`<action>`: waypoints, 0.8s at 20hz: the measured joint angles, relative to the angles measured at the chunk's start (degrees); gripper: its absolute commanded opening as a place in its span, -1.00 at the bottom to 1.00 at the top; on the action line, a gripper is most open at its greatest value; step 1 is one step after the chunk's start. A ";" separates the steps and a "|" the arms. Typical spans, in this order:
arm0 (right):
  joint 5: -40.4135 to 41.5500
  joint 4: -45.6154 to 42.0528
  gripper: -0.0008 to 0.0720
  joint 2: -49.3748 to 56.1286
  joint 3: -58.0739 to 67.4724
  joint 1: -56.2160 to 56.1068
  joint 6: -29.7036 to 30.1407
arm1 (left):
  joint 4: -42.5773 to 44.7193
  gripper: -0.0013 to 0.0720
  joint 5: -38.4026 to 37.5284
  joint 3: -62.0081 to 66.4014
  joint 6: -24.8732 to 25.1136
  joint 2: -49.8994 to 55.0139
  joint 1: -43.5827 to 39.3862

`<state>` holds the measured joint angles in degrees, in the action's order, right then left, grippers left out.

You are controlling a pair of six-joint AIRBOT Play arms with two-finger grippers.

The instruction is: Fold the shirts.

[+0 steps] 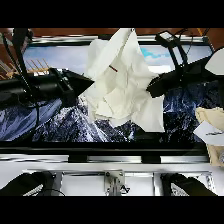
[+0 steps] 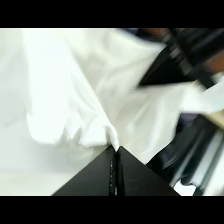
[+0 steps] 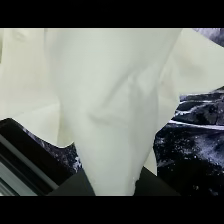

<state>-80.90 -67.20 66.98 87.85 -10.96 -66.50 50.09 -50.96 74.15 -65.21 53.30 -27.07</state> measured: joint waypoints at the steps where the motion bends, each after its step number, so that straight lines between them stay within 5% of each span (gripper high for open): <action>1: 0.09 1.09 -0.78 -0.70 0.00 0.52 -0.35 | 3.34 -0.83 -1.44 0.00 -0.90 -0.20 1.38; 5: 1.22 5.62 -0.78 -3.43 0.00 1.46 -0.98 | 9.86 -0.72 -4.81 0.00 -3.54 1.27 4.02; 7: 3.21 7.58 -0.78 -4.52 0.04 1.68 -1.42 | 11.26 0.45 -5.53 0.00 -4.20 2.97 4.17; 8: 3.63 8.17 -0.78 -4.94 0.04 1.75 -1.62 | 11.28 0.78 -5.16 0.00 -4.52 3.67 4.09; 12: 8.87 8.28 -0.78 -5.99 2.71 1.84 -4.66 | 11.41 0.78 -0.07 1.99 -4.74 4.33 4.66; 16: 15.30 -2.25 -0.78 -6.27 8.90 1.84 -10.91 | 11.47 0.78 6.40 8.79 -4.90 3.06 7.15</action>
<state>-65.60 -69.45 60.71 96.75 -9.13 -77.41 61.56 -44.56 82.94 -70.11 56.36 -19.92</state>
